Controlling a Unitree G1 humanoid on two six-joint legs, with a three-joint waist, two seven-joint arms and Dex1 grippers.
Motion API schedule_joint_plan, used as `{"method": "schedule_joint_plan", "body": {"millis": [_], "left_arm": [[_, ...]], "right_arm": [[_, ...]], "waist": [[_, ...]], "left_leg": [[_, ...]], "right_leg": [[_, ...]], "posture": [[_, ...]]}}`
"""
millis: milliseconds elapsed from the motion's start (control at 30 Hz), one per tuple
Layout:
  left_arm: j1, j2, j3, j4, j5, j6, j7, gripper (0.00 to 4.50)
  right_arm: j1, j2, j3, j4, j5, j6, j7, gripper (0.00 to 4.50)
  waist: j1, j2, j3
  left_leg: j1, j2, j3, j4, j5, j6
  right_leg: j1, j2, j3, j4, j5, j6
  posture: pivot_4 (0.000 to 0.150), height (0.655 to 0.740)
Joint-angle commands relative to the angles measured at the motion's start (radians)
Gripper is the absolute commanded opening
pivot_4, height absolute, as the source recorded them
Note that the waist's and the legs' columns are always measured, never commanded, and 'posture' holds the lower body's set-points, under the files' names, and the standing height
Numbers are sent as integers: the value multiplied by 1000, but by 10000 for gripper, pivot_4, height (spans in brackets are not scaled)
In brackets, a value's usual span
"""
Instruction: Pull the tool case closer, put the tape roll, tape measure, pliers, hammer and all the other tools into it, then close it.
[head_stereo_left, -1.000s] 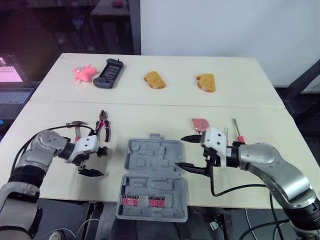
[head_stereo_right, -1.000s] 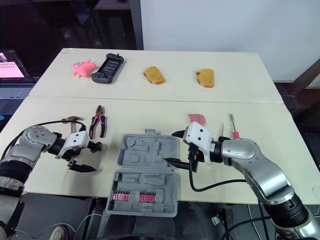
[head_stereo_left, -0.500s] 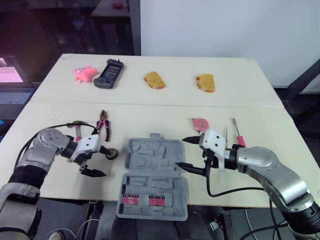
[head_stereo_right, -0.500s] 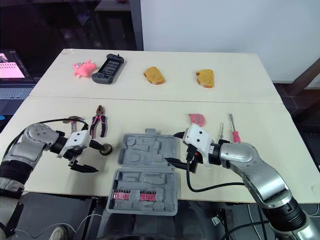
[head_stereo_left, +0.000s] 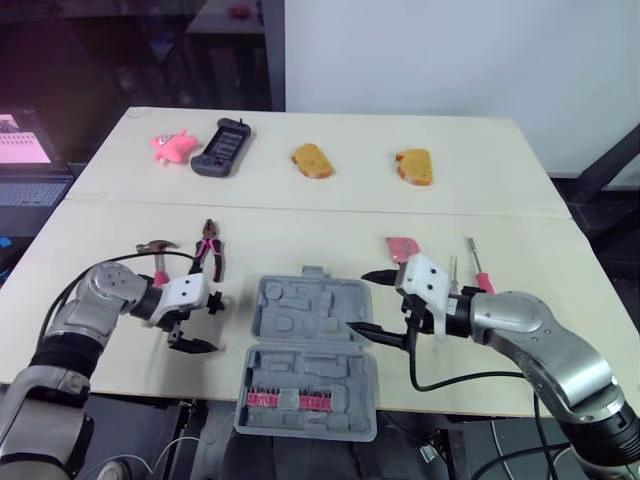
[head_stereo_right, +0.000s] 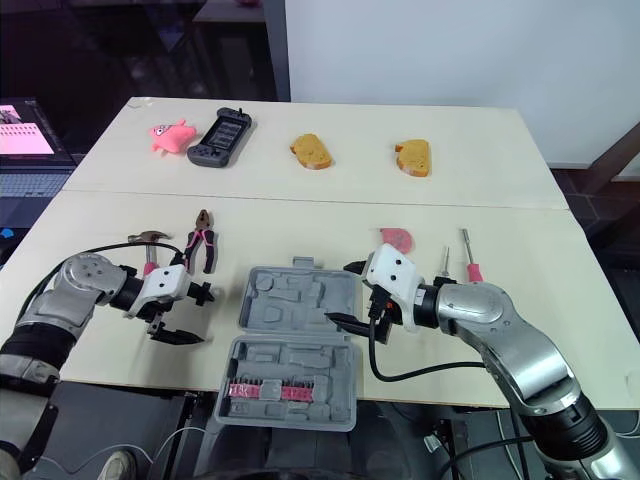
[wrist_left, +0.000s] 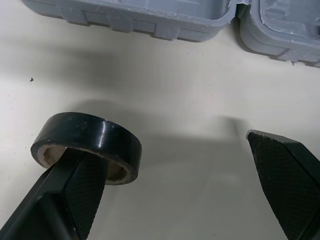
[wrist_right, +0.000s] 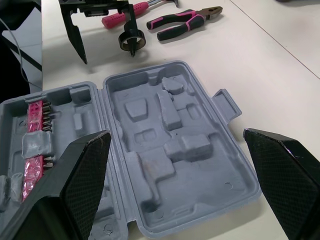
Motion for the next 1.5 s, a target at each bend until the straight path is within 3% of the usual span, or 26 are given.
{"method": "schedule_joint_plan", "body": {"millis": [33, 267, 300, 733, 867, 1067, 1167, 1300, 1500], "left_arm": [[-11, -5, -13, 24, 22, -4, 6, 36787], [-27, -11, -7, 40, 17, -10, 0, 3838], [-30, -11, -5, 41, 16, -12, -1, 734], [-134, 10, -1, -32, -34, 68, -99, 734], [-243, 26, -106, -56, -88, 141, -112, 734], [-424, -1, -330, 39, -133, 131, -112, 734], [-507, -72, -413, 148, -108, 82, -112, 734], [-575, -164, -460, 293, -73, 8, -112, 734], [-610, -221, -502, 386, -57, -49, -112, 734]], "right_arm": [[-7, 9, -5, -39, 5, 0, -6, 45000], [-4, 14, 0, -41, 4, 5, -13, 45000], [-4, 14, 2, -41, 2, 4, -14, 45000], [-10, 19, 10, -27, -12, -3, -15, 45000], [-7, 25, 13, -33, -11, 3, -20, 45000], [2, 30, 8, -53, -5, 15, -33, 45000], [12, 37, 7, -65, -6, 19, -47, 45000], [15, 55, 9, -83, -8, 36, -74, 45000], [38, 61, 5, -115, -6, 58, -104, 45000]], "waist": [[-1, 0, 0], [-2, 0, 0], [-2, 0, 0], [-1, -1, 0], [1, -2, 1], [-4, -2, 1], [-3, -2, 1], [-2, -2, 1], [-4, -2, 1]], "left_leg": [[0, 0, 0, 0, 0, 0], [0, 0, 0, -1, 0, 0], [0, 0, 0, -1, 0, 0], [0, 0, 0, -1, 0, 0], [-1, 0, -1, 0, 0, 0], [-1, 0, -1, -1, 0, 0], [-1, 0, -1, -1, 0, 1], [-2, 0, -1, -1, -1, 2], [-3, 0, -2, -1, -2, 3]], "right_leg": [[0, 0, 0, 0, 0, 0], [0, 0, 0, 0, 0, 0], [0, 0, 0, 0, 0, 0], [0, 0, 0, 0, 0, 0], [0, 0, 0, 0, 0, 0], [-1, 1, 0, 0, 0, 0], [-1, 1, 0, 0, 0, 1], [-2, 1, 0, 0, 0, 1], [-3, 1, -1, 0, 0, 1]], "posture": [[1500, 7395], [1500, 7395], [1500, 7395], [1500, 7395], [1500, 7395], [1500, 7395], [1500, 7395], [1500, 7395], [1500, 7395]]}}
